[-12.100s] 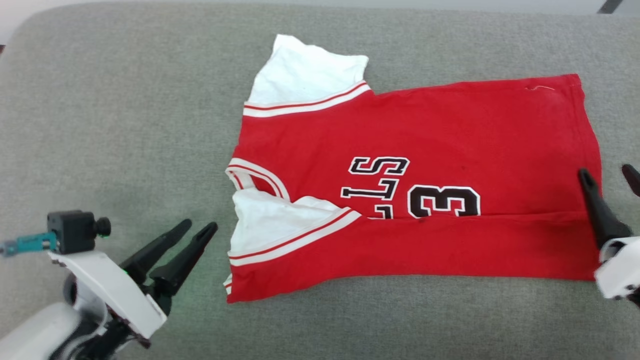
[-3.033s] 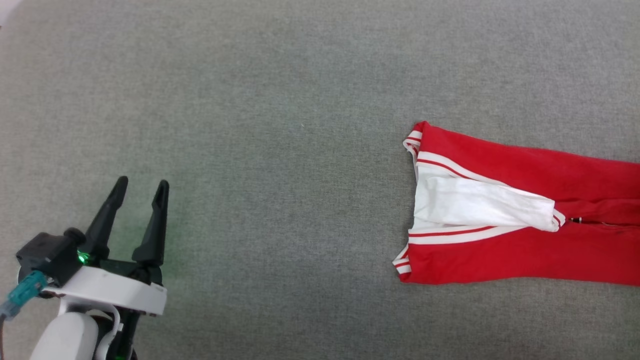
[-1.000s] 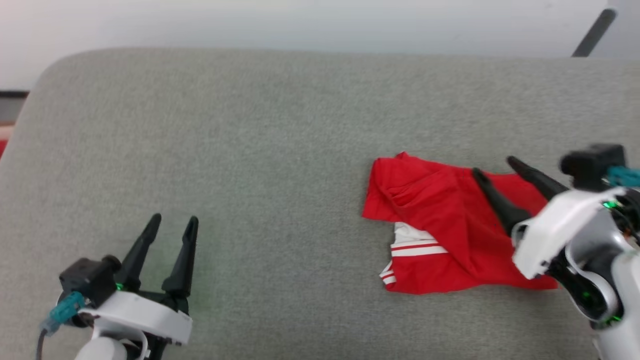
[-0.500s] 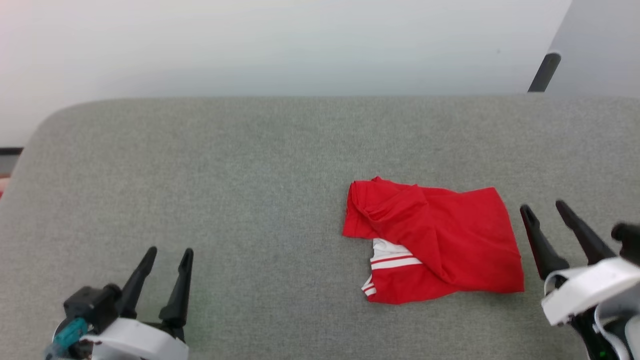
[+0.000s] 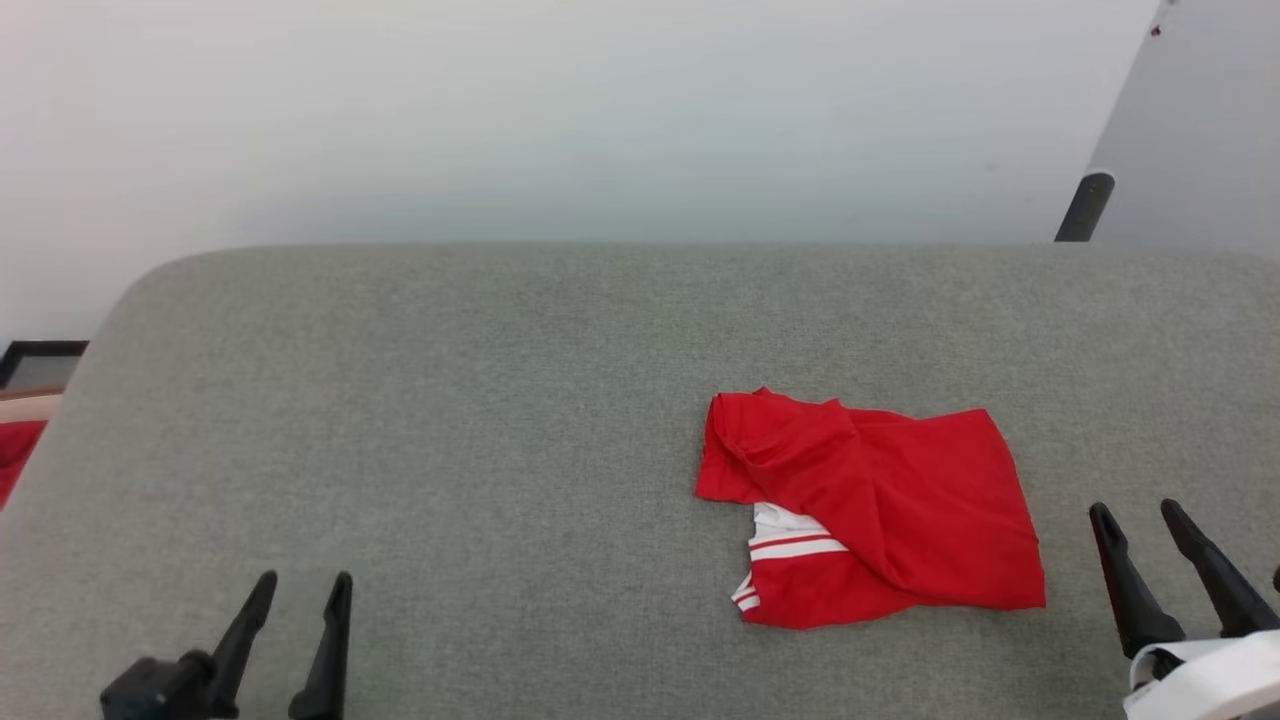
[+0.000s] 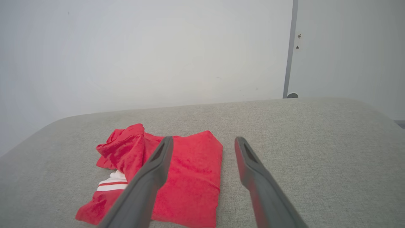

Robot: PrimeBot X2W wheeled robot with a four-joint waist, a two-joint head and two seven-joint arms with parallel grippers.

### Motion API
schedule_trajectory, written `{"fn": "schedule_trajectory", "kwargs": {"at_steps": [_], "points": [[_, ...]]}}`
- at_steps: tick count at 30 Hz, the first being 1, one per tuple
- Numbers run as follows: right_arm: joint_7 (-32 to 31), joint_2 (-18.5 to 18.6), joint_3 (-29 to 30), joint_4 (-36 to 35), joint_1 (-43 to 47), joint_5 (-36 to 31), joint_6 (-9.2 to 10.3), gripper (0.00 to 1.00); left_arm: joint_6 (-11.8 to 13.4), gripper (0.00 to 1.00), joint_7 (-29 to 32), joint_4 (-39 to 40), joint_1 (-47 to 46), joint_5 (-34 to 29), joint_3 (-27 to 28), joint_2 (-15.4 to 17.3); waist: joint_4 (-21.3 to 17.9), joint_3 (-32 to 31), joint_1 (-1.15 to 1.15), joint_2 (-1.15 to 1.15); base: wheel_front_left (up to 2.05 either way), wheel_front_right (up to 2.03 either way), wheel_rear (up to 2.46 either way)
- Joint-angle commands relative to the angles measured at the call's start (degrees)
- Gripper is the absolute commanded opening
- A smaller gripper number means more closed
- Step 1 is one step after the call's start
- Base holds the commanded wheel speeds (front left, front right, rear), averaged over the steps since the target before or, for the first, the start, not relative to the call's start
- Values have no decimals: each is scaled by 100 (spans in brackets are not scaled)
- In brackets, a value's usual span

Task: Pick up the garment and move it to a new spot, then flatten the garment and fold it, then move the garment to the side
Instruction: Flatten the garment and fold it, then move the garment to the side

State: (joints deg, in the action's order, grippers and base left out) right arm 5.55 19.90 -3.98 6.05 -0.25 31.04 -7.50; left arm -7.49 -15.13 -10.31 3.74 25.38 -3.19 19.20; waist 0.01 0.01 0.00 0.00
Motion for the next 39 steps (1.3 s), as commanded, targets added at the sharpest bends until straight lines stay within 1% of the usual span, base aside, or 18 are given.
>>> {"fn": "schedule_trajectory", "kwargs": {"at_steps": [1,8,16,24,39], "points": [[43,19,77,-80,113,-92,3,100,4,100,6,58,115,-103,57,-7,38,-36,0,0,0,0,0],[20,19,202,-456,372,-388,3,100,4,100,6,337,376,-256,272,-62,93,-40,0,0,0,0,0],[173,-216,527,-813,603,-656,4,100,4,100,6,514,516,-377,447,-200,113,-27,0,0,0,0,0],[290,-423,678,-754,683,-801,3,100,4,100,6,476,430,-438,457,-269,113,-4,0,0,0,0,0],[240,-503,703,-683,579,-820,3,100,4,100,6,479,344,-425,453,-255,107,66,0,0,0,0,0]]}}
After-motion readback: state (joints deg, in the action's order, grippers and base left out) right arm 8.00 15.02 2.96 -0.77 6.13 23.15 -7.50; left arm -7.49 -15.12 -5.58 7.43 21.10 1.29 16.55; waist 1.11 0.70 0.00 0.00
